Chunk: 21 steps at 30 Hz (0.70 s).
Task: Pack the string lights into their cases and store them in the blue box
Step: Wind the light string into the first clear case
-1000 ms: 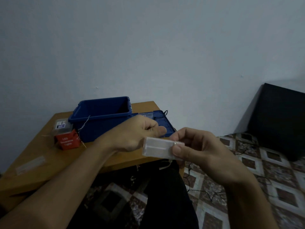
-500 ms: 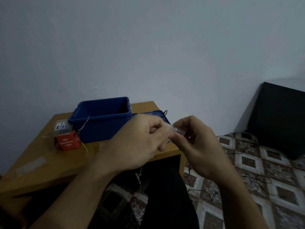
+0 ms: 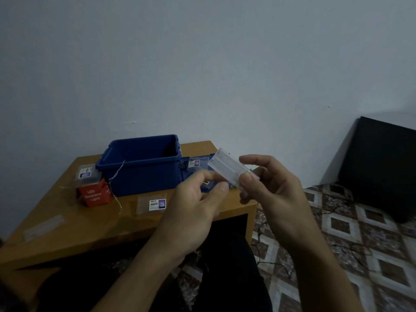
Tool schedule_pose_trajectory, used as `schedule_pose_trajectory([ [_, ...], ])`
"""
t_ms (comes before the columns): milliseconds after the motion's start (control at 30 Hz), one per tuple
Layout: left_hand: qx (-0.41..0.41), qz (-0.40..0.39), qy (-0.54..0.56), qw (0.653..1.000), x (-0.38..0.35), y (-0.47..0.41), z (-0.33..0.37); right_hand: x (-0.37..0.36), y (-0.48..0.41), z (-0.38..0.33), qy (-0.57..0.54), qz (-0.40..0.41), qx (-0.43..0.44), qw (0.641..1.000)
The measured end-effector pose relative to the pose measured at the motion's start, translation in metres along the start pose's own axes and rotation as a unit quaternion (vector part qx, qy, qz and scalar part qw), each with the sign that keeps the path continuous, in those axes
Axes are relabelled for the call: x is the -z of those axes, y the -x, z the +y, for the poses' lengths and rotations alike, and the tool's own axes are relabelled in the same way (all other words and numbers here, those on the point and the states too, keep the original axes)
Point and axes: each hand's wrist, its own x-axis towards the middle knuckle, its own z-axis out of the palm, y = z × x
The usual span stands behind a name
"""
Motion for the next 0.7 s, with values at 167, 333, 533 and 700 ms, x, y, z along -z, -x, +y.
schedule_pose_trajectory([
  [167, 0.03, -0.034, 0.081, 0.996, 0.0045, -0.0006, 0.0022, 0.0, 0.0008, -0.0008, -0.04, -0.004, -0.023, 0.999],
  [333, 0.074, -0.08, 0.157, 0.982, 0.0071, -0.0008, 0.001, 0.0001, -0.0002, 0.0027, -0.078, -0.005, -0.035, 0.996],
  [533, 0.081, -0.084, 0.16, 0.98, 0.0089, -0.0033, -0.0018, -0.0011, -0.0003, 0.005, -0.102, -0.016, -0.044, 0.994],
  [700, 0.079, -0.081, 0.137, 0.984, 0.0067, -0.0062, -0.004, 0.0004, -0.0013, 0.0068, -0.109, -0.012, -0.057, 0.992],
])
